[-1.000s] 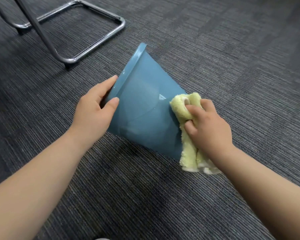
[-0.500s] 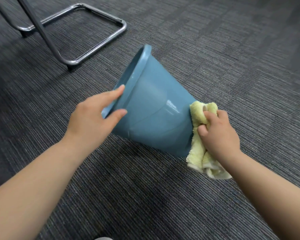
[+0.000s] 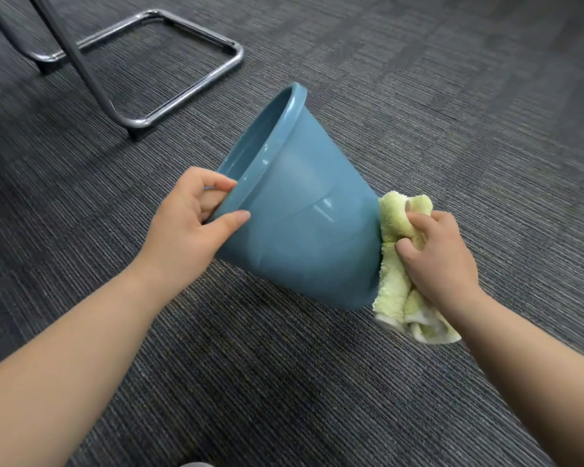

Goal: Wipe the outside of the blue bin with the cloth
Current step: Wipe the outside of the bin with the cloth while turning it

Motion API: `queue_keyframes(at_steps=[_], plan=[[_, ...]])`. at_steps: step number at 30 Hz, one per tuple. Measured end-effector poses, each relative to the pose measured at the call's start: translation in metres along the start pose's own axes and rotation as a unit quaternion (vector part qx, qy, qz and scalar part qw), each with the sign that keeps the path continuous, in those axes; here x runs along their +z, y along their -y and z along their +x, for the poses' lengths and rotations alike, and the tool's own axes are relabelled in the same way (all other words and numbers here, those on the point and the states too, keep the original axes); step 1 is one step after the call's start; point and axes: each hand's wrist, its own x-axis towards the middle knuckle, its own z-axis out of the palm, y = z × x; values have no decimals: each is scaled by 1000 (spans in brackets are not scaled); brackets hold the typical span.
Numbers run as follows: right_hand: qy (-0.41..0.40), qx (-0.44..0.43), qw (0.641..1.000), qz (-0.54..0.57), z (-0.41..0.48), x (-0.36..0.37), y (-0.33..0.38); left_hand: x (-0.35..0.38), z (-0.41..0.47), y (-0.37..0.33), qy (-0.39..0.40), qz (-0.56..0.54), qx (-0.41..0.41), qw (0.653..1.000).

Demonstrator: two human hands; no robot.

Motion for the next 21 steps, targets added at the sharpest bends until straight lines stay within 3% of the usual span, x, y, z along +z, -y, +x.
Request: queue_keyframes(at_steps=[5,12,18,21], plan=[[-25,-49,998,27,-2,-2,23,0,8,-4,-86,-17,-7,996],[-29,-141,990,-7,-3,-7,78,1,12,-1,-36,18,16,999],[-40,-346,936,-54,-37,-7,111,3,19,-5,-1,24,24,999],[-28,-359,929,-85,-32,-10,103,2,18,-6,-8,11,20,1000]])
